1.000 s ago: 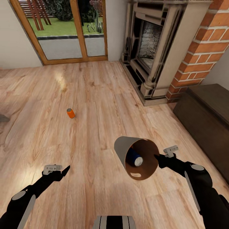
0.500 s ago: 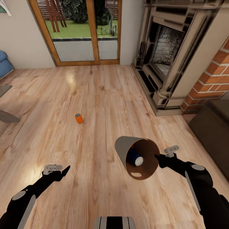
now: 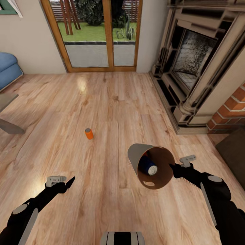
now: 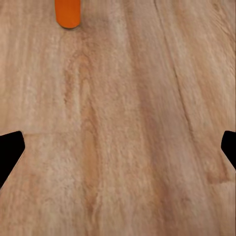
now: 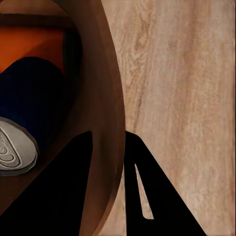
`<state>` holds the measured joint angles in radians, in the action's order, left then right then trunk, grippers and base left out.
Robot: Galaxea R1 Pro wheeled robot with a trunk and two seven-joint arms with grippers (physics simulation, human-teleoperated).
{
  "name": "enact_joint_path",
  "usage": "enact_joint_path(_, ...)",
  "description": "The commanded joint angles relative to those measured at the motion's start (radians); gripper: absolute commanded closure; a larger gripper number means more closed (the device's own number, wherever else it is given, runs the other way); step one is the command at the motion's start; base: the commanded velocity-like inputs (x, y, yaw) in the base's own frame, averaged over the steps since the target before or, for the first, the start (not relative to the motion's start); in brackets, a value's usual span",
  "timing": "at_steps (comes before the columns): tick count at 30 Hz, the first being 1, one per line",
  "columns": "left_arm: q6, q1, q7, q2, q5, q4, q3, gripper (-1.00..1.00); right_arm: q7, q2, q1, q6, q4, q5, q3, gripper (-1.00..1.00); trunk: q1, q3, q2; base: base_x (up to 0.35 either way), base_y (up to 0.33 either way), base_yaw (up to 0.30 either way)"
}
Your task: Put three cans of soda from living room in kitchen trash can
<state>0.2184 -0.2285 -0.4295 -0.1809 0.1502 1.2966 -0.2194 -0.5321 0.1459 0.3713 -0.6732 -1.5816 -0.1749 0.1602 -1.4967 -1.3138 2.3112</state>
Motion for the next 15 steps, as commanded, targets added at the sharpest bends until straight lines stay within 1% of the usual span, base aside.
enact_joint_path(1,-0.001,0.0,0.0,0.0,0.0,0.0,0.0,-1.0,-0.004,0.0,0.0,-0.008,-0.001,0.03,0.007,1.0,0.0,0.0,0.0,0.323,0.0,0.013)
enact_joint_path(2,-0.001,0.0,0.001,0.0,0.0,0.0,0.0,-1.0,-0.003,0.0,0.0,-0.007,-0.001,0.031,0.013,1.0,0.0,0.0,0.0,0.323,0.0,0.008)
enact_joint_path(3,-0.002,0.0,0.0,0.0,0.0,0.0,0.001,-1.0,-0.002,0.0,0.0,-0.007,-0.001,0.031,0.035,1.0,0.0,0.0,0.0,0.324,0.0,0.003)
enact_joint_path(5,-0.001,0.0,0.0,0.0,0.0,0.0,0.001,-1.0,-0.003,0.0,0.0,-0.007,-0.001,0.031,0.046,1.0,0.0,0.0,0.0,0.323,0.0,0.002)
enact_joint_path(10,-0.001,0.0,0.0,0.001,0.0,-0.001,0.001,-1.0,-0.002,0.0,0.0,-0.007,0.0,0.03,0.055,1.0,0.0,0.0,0.0,0.323,0.0,0.001)
enact_joint_path(15,-0.002,0.0,0.0,0.001,0.0,-0.002,0.001,-1.0,-0.002,-0.001,0.0,-0.007,0.0,0.031,0.056,1.0,0.0,0.0,0.0,0.323,0.0,0.0)
